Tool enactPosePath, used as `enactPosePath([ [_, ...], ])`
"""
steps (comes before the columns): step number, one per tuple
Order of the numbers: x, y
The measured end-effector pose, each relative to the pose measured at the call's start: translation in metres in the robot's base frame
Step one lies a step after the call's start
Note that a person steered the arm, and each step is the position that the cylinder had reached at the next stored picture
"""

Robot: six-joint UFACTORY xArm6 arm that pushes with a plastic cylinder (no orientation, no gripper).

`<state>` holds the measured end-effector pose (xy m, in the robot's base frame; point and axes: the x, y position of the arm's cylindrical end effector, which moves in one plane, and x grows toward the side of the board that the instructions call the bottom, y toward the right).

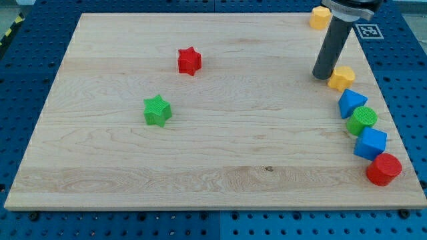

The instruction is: Place the yellow heart above the blue triangle

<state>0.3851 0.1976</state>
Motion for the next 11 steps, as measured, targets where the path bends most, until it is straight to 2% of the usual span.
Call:
enactPosePath([
  [2, -0.035, 0.009],
  [3, -0.015, 0.025],
  [5, -0.012, 0.037],
  [7, -0.012, 0.076],
  [11, 0.003, 0.070],
])
